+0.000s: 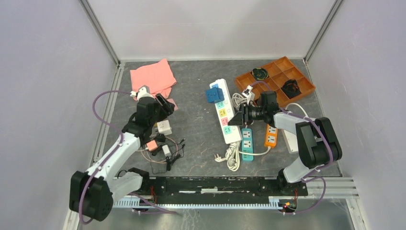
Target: Pull the plug off the socket
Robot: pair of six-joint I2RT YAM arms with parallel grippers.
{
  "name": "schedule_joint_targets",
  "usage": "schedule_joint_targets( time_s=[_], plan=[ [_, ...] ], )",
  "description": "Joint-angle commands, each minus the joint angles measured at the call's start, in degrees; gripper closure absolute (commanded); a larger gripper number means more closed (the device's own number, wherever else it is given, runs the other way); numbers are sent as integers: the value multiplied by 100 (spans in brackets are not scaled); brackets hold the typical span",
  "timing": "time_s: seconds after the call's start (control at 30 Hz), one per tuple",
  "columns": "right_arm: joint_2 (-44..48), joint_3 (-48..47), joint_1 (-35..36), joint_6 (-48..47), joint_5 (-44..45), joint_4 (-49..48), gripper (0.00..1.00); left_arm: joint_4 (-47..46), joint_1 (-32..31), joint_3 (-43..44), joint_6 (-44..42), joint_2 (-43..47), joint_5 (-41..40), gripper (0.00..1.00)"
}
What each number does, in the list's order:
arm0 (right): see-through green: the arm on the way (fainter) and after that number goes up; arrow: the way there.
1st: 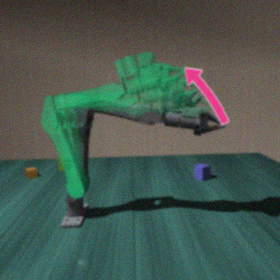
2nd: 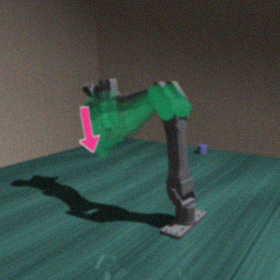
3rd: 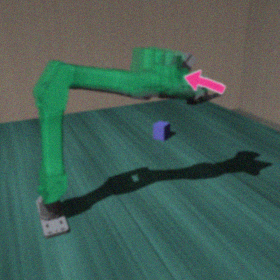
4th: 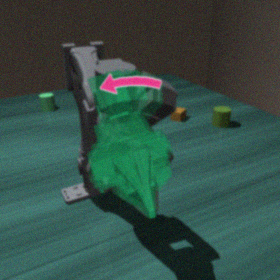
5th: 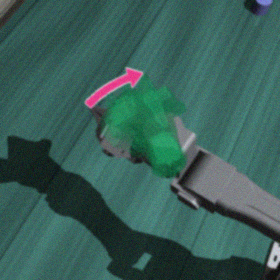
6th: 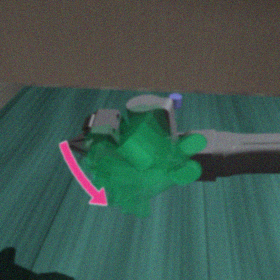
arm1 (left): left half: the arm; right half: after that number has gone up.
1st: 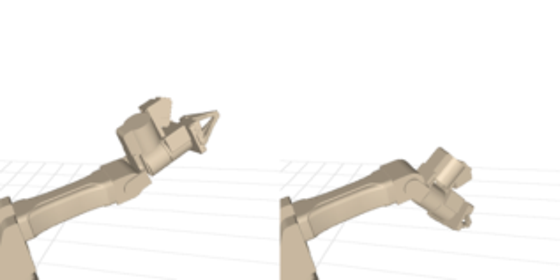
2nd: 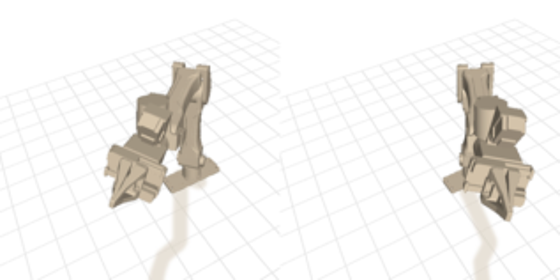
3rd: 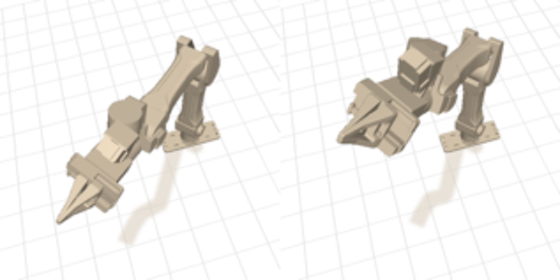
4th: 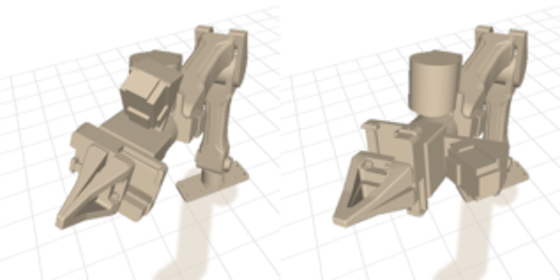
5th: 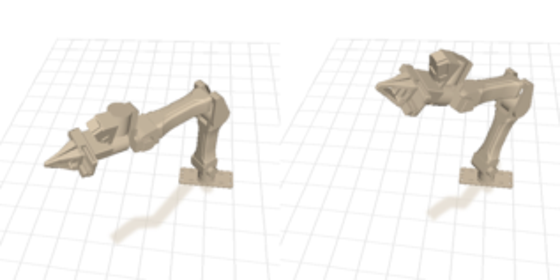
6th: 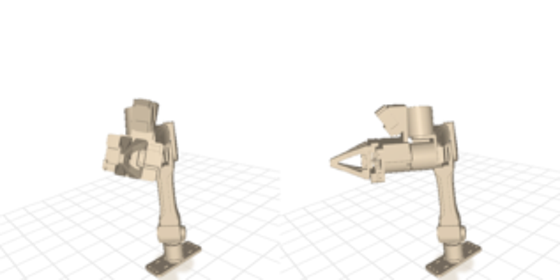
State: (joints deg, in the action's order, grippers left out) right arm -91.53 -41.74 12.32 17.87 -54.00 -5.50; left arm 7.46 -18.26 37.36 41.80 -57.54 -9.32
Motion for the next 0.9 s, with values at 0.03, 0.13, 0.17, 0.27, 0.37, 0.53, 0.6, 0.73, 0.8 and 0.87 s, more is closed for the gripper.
schedule_joint_targets(
  time_s=[0.03, 0.13, 0.17, 0.27, 0.37, 0.53, 0.6, 0.73, 0.8, 0.87],
  plan=[
    [96, -10, -60, -750, -13, -319, 100, -710, 415, 128, 22, -683, 586, 98],
    [76, -6, -67, -756, -30, -303, 100, -834, 533, 195, 171, -1009, 560, 98],
    [69, -19, -63, -758, -32, -302, 100, -873, 575, 222, 212, -1104, 541, 98],
    [60, -26, -62, -756, -49, -294, 100, -870, 658, 292, 290, -1350, 548, 98],
    [55, -28, -66, -753, -66, -285, 100, -844, 690, 332, 307, -1533, 538, 97],
    [55, -36, -63, -758, -76, -285, 100, -784, 734, 357, 337, -1708, 473, 96],
    [49, -36, -63, -759, -76, -285, 100, -775, 745, 368, 350, -1764, 444, 96],
    [45, -36, -62, -757, -84, -285, 100, -591, 762, 432, 363, -1892, 366, 95],
    [43, -36, -63, -757, -85, -285, 100, -513, 770, 476, 372, -1954, 317, 91],
    [40, -36, -66, -758, -85, -285, 100, -431, 777, 531, 381, -2010, 268, 86]
  ],
)
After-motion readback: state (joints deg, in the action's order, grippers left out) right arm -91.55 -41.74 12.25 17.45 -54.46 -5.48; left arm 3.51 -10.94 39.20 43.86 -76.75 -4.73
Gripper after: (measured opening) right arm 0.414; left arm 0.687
